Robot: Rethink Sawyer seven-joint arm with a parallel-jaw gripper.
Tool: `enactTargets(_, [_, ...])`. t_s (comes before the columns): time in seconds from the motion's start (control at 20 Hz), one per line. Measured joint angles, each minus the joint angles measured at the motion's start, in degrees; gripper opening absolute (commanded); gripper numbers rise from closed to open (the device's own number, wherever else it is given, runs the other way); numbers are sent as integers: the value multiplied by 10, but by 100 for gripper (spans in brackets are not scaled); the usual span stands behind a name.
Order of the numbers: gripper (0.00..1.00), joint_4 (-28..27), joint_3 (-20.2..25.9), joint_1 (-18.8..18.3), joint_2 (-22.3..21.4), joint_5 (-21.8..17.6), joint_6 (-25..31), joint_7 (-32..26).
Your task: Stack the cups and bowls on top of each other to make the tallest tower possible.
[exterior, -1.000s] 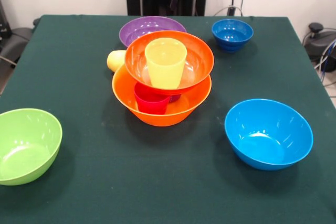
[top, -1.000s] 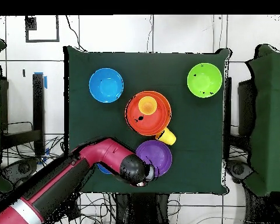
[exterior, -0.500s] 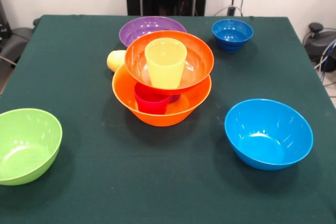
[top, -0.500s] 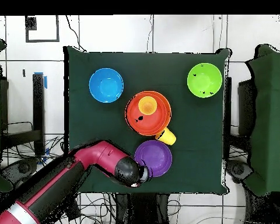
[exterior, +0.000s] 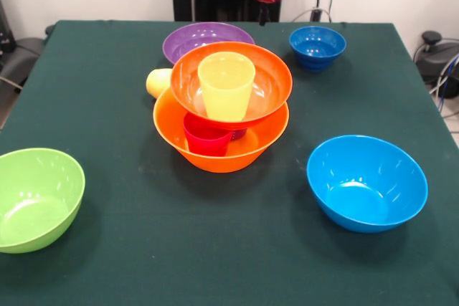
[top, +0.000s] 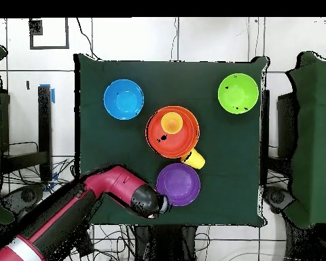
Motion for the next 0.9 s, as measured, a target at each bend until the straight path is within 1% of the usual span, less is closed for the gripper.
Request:
enactTargets(0.35, [100, 0, 8, 16, 4, 14, 0, 0])
enactTargets(0.9, [100, 0, 8, 41, 4, 54, 0, 0])
